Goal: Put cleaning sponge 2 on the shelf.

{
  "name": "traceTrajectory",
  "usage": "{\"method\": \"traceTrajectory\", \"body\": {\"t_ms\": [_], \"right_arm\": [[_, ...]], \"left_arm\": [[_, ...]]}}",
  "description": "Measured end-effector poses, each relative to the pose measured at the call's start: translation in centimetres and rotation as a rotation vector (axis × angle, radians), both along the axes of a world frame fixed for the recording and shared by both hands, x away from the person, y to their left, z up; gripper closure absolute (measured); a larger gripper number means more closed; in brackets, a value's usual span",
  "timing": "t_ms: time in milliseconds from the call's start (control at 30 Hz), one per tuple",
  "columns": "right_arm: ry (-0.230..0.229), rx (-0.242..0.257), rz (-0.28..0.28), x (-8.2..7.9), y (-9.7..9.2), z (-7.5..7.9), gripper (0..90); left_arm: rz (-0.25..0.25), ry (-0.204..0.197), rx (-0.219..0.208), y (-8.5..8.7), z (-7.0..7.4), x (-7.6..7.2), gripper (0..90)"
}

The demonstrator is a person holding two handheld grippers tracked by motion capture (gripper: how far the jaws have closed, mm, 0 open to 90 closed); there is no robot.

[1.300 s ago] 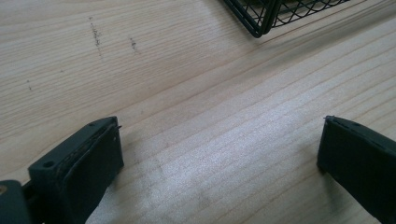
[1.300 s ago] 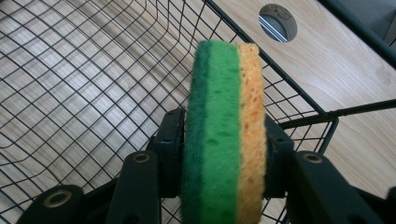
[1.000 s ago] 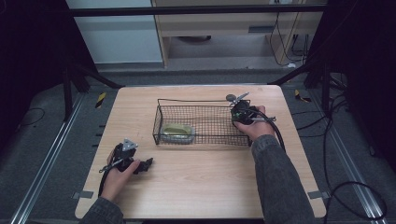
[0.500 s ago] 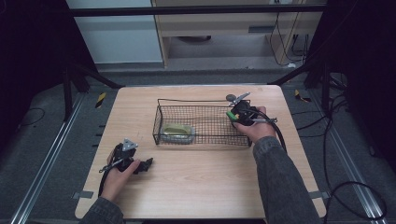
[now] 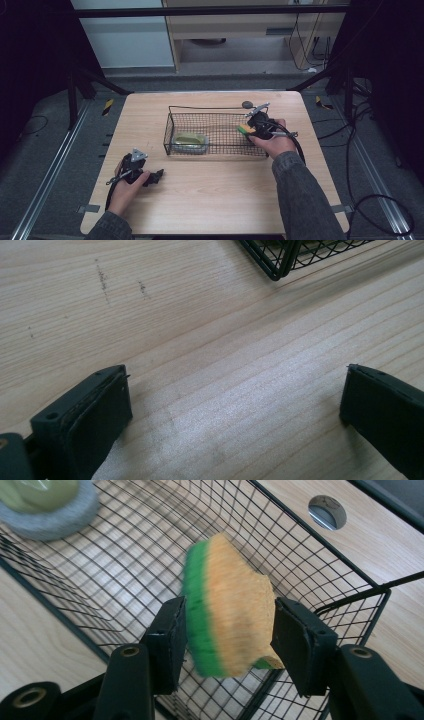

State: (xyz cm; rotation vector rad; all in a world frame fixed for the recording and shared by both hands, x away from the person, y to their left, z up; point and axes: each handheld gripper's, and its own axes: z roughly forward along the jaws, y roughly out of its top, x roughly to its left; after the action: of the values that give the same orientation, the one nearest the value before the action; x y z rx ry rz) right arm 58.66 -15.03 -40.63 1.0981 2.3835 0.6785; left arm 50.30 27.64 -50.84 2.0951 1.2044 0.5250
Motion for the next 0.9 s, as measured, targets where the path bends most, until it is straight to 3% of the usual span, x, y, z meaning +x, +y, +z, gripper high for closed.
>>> {"method": "traceTrajectory", "body": {"t_ms": [200, 467, 500, 667, 900], "right_arm": [[-0.028, 0.022, 0.004, -0.8, 0.0, 0.9, 43.2], [-0.065, 0.049, -0.054, -1.3, -1.2, 1.8, 32.4], [-0.076, 0.049, -0.076, -1.4, -1.8, 1.9, 25.8], [-0.087, 0.065, -0.175, -1.6, -3.5, 2.1, 10.2], [-0.111, 0.118, -0.243, -2.8, -6.3, 2.2, 6.4]], "left_arm": [[0.000, 0.000, 0.000, 0.0, 0.0, 0.0, 0.0], [0.000, 0.000, 0.000, 0.0, 0.0, 0.0, 0.0], [0.000, 0.000, 0.000, 0.0, 0.0, 0.0, 0.0], [0.000, 0.000, 0.000, 0.0, 0.0, 0.0, 0.0], [0.000, 0.000, 0.000, 0.0, 0.0, 0.0, 0.0]]}}
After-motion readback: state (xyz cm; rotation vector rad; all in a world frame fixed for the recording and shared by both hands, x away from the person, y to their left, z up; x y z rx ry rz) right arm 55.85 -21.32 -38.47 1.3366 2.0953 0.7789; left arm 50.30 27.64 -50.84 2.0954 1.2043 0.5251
